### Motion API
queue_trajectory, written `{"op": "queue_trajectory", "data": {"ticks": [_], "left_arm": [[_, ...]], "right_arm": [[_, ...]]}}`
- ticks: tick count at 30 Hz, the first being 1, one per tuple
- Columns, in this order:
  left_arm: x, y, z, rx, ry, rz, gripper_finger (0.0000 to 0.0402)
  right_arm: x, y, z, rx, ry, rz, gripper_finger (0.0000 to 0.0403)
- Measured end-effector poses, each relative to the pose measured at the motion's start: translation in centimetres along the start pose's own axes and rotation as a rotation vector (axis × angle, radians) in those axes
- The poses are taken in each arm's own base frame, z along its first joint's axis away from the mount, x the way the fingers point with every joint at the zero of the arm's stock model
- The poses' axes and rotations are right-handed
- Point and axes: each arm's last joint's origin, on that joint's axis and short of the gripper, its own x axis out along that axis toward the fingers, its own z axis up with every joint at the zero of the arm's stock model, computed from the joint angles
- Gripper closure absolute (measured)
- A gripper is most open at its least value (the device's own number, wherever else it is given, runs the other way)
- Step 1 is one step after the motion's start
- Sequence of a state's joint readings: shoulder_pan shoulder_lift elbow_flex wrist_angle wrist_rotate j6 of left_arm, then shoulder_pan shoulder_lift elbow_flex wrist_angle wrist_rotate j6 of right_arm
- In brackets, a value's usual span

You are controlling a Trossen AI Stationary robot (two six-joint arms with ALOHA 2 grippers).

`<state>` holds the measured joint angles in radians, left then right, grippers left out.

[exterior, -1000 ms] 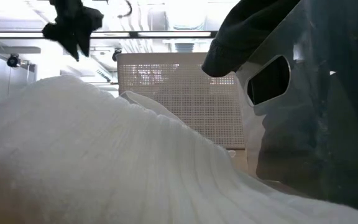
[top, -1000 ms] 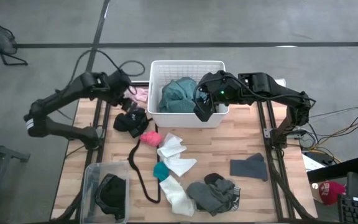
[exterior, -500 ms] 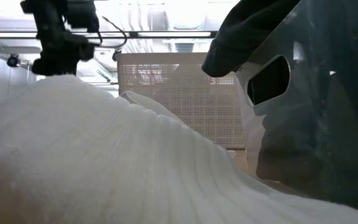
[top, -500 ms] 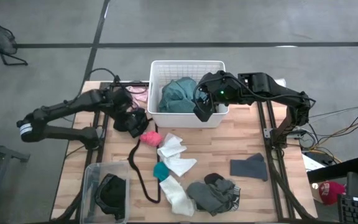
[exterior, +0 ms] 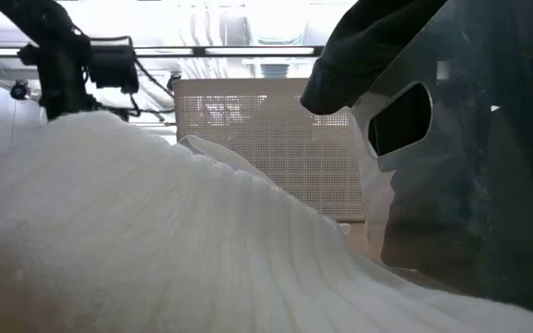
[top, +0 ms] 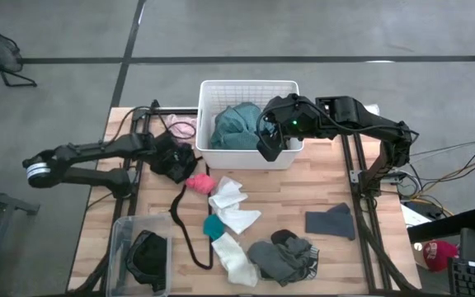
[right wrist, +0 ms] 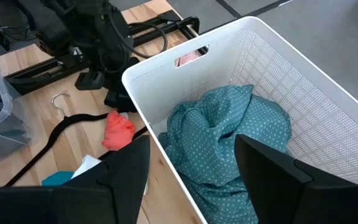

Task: Pick & Place Cloths
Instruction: Put the black boxer into the right transparent bin

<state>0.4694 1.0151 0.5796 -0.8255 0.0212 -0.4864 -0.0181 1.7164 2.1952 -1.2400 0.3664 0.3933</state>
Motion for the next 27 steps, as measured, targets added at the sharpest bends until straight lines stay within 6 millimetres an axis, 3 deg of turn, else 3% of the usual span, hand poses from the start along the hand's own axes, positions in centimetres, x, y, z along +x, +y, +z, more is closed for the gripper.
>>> {"op": "queue_trajectory", "data": {"ticks": [9,15,19,27], "left_arm": [[2.7,1.0,-1.8,-0.088,0.038,0.017,0.0207],[3.3,1.2,-2.1,-0.114,0.030,0.005,0.0290],[2.8,0.9,-1.7,-0.123,0.004,-0.013,0.0380],[-0.3,-0.3,0.1,-0.111,-0.102,-0.100,0.0396]], "right_arm": [[0.0,0.0,0.1,0.002,-0.005,0.001,0.0181],[0.0,0.1,0.2,0.009,-0.020,0.007,0.0169],[0.0,0.1,0.2,0.017,-0.018,0.007,0.0162],[0.1,0.1,0.1,0.025,-0.013,0.007,0.0151]]}}
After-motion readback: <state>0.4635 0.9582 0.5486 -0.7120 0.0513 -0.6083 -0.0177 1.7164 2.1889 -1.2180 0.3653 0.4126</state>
